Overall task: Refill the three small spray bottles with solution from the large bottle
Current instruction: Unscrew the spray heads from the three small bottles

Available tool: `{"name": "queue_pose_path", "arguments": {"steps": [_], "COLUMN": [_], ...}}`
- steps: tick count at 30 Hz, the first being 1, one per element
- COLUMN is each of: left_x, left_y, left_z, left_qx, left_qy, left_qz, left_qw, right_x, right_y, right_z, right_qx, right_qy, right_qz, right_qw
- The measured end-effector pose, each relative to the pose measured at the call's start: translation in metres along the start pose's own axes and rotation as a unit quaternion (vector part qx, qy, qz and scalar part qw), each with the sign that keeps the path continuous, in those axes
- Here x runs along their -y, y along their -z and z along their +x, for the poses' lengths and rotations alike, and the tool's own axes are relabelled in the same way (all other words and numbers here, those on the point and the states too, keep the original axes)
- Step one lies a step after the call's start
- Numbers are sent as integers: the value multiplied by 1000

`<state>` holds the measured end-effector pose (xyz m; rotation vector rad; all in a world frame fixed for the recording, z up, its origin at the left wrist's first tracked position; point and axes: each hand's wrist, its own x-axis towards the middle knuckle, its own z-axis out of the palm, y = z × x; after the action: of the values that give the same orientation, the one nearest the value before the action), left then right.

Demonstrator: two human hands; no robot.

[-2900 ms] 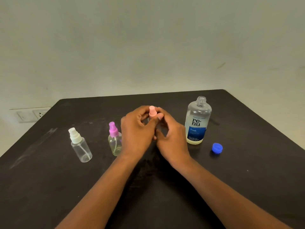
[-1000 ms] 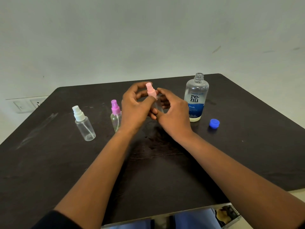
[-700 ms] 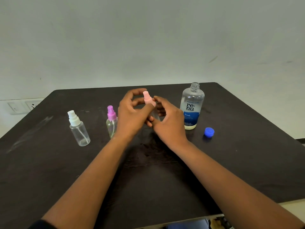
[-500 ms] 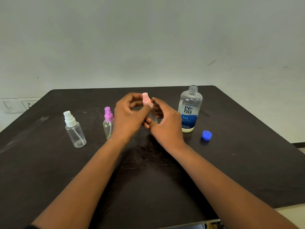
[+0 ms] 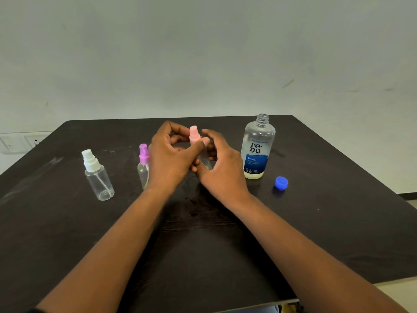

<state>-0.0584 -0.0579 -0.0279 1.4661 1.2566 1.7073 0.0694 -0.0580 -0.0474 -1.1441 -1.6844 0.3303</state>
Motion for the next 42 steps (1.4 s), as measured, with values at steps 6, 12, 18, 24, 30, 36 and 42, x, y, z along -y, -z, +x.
{"name": "queue_pose_path", "arguments": {"steps": [6,12,18,24,30,36,42], "left_x": [-1,-5,-18,-33,-36,-39,-34], "left_y": [0,1,4,9,15,11,18], "left_z": [-1,-3,-4,-4,0,-10,-24], "left_qx": [46,7,-46,-138,-176,-140,-56], "left_qy": [-23,-52,-85,-151,-151,-186,-196], "left_qz": [-37,5,26,-34,-16,100,235], "left_qw": [998,999,995,978,973,967,950], "right_x": [0,-1,-4,-8,-10,-9,-12], "right_y": [4,2,-1,-4,-4,-1,-2], "right_z": [1,2,1,2,4,6,9], "right_qx": [-8,-6,-3,0,-20,-36,-31], "right_qy": [-3,0,3,1,-6,-7,-13], "right_qz": [24,21,2,-10,-23,-11,-6], "right_qw": [1000,1000,1000,1000,1000,999,999]}}
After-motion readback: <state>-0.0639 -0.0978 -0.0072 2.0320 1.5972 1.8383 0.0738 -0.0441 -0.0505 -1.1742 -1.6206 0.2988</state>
